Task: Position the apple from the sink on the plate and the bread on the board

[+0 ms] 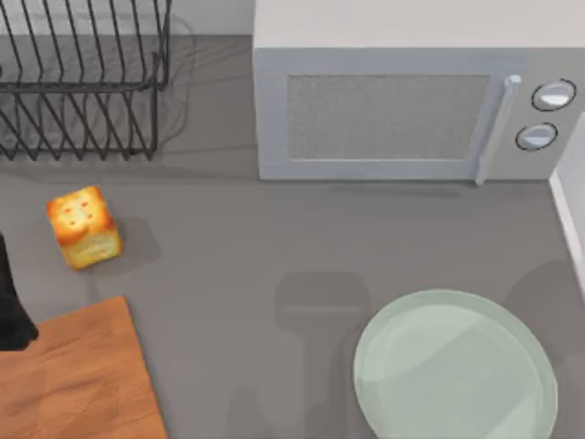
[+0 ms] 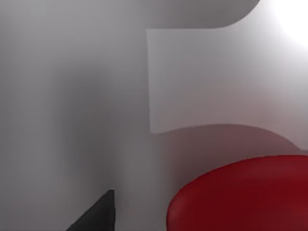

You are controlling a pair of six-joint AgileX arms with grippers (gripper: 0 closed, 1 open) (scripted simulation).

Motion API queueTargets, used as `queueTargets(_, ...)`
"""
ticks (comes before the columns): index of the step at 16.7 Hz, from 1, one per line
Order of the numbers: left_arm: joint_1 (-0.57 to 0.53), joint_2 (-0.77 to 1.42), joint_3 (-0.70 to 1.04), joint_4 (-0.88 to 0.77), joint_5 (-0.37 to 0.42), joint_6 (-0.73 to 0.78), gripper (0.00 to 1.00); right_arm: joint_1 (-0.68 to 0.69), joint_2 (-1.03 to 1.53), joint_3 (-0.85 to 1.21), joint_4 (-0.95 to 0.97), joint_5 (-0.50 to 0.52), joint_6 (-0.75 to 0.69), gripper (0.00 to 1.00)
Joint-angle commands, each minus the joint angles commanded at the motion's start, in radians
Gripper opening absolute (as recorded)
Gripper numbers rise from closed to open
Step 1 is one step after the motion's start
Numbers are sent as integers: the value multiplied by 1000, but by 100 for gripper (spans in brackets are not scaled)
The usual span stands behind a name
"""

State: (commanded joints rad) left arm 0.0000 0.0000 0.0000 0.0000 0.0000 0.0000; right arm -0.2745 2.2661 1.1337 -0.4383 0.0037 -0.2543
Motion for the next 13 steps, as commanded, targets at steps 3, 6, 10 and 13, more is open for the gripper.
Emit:
queueTargets(3, 0, 0, 0, 0, 0, 0, 100, 0, 0, 0, 0, 0, 0, 40)
queueTargets(6, 0, 0, 0, 0, 0, 0, 100, 0, 0, 0, 0, 0, 0, 17)
queueTargets(10, 0, 0, 0, 0, 0, 0, 100, 0, 0, 0, 0, 0, 0, 0)
queueTargets(13, 0, 0, 0, 0, 0, 0, 100, 0, 0, 0, 0, 0, 0, 0)
